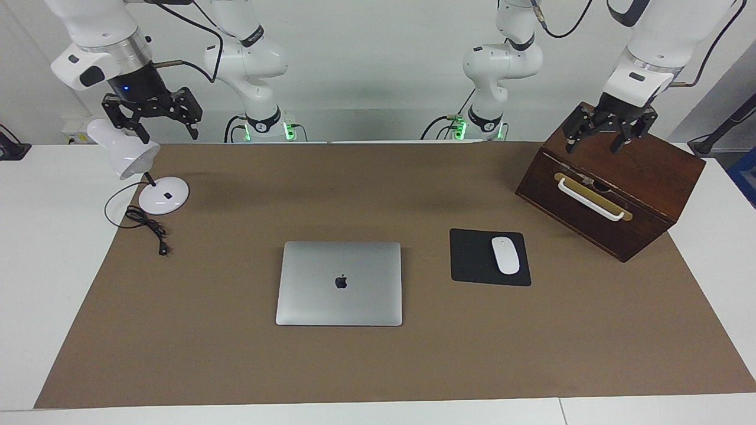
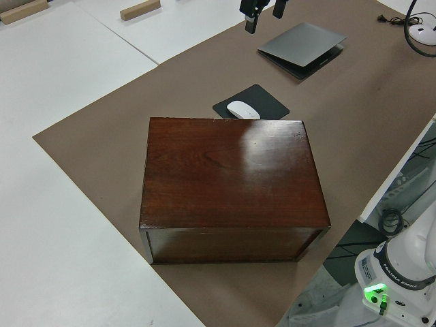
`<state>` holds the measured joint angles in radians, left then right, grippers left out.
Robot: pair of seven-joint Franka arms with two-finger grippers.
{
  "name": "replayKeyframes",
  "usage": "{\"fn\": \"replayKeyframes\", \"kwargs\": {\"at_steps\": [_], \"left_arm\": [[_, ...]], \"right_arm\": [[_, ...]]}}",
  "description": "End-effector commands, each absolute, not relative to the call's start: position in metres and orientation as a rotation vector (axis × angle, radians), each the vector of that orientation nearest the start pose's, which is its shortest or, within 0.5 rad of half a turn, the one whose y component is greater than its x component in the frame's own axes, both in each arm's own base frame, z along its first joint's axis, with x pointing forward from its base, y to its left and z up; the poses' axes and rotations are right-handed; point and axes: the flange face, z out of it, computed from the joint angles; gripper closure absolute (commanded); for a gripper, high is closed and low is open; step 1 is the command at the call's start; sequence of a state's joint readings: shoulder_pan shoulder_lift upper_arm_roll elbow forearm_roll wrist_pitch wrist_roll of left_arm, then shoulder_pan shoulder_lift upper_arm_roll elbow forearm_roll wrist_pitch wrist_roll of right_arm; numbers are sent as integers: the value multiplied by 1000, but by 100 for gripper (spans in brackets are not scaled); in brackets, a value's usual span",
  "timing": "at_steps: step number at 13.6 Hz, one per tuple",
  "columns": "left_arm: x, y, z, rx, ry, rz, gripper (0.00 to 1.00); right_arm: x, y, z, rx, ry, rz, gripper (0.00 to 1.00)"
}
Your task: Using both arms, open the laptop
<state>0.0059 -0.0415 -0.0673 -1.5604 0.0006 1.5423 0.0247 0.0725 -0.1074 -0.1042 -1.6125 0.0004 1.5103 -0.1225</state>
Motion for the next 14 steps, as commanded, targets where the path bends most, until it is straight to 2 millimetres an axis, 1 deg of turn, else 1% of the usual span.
{"fn": "replayKeyframes", "kwargs": {"at_steps": [1,2,3,4,5,6,7,8,9,10,11,12,13,14], "left_arm": [[531,-36,654,-3150,126,-50,5],[531,-36,653,-3150,126,-48,15],[532,-36,653,-3150,129,-50,29],[532,-35,653,-3149,131,-53,49],[532,-35,652,-3149,138,-50,71],[531,-35,652,-3149,146,-50,100],[532,-36,652,-3148,150,-55,100],[532,-35,652,-3147,162,-58,100],[532,-34,652,-3148,160,-60,100],[532,-35,652,-3147,162,-60,100],[533,-34,653,-3146,153,-74,100],[534,-35,653,-3147,148,-87,100],[536,-34,655,-3145,162,-106,100],[537,-35,655,-3144,167,-123,100]], "right_arm": [[515,-10,657,-3122,-179,-18,0],[515,-10,657,-3122,-179,-15,0],[515,-6,657,-3122,-190,-15,0],[515,-1,656,-3122,-205,-15,0],[516,0,655,-3122,-207,-25,0],[518,4,652,-3123,-221,-41,0],[520,14,649,-3122,-250,-53,0],[521,17,647,-3123,-257,-61,0],[522,26,643,-3122,-283,-63,4],[522,31,639,-3121,-298,-56,12],[521,32,635,-3121,-302,-41,24],[521,39,632,-3119,-321,-34,37],[521,44,629,-3118,-333,-22,46],[521,48,622,-3116,-352,-3,50]]}}
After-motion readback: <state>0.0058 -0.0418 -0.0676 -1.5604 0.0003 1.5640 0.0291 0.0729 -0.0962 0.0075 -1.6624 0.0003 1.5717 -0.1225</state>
